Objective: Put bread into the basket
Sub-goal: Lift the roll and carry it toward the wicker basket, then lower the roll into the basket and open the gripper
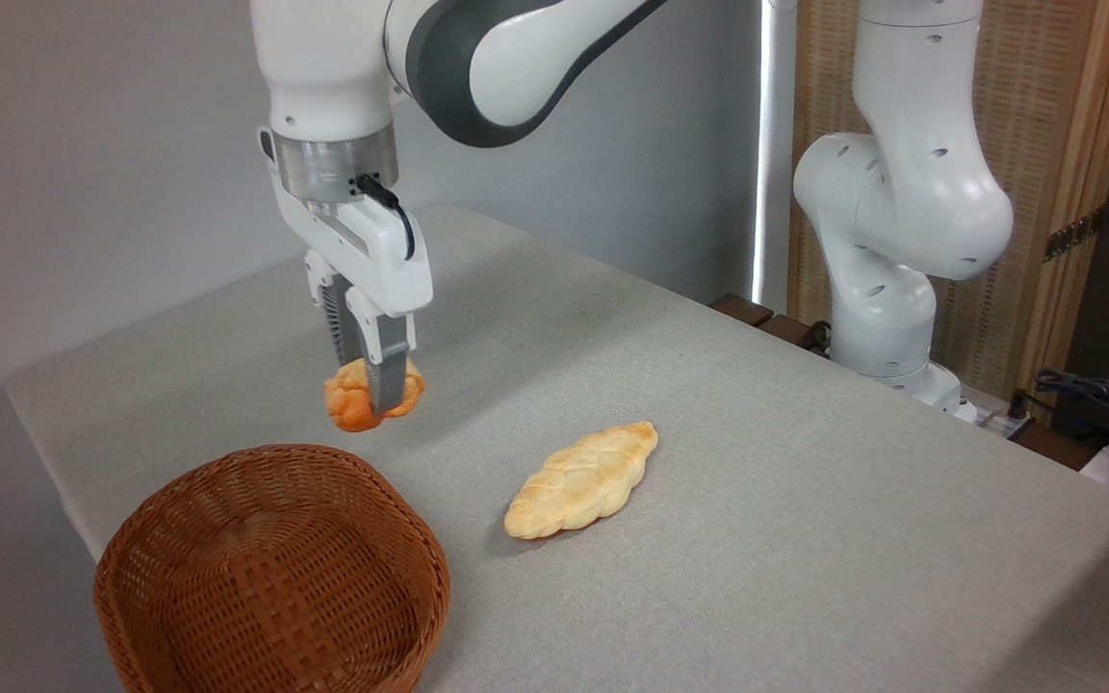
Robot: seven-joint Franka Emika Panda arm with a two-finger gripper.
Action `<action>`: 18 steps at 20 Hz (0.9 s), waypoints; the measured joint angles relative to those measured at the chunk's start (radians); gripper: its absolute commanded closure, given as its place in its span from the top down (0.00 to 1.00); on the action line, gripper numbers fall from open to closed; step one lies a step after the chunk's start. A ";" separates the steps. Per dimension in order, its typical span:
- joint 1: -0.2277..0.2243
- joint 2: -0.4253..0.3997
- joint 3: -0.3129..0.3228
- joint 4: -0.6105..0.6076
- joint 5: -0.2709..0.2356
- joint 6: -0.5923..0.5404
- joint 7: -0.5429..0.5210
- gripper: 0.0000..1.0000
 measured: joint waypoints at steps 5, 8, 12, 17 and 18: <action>0.005 0.007 0.015 0.012 0.000 0.165 0.001 0.54; 0.006 0.027 0.020 0.012 0.000 0.281 0.001 1.00; 0.006 0.063 0.024 0.012 0.000 0.330 0.001 1.00; 0.005 0.079 0.022 0.012 0.000 0.334 0.001 1.00; 0.005 0.079 0.022 0.012 0.000 0.334 0.001 1.00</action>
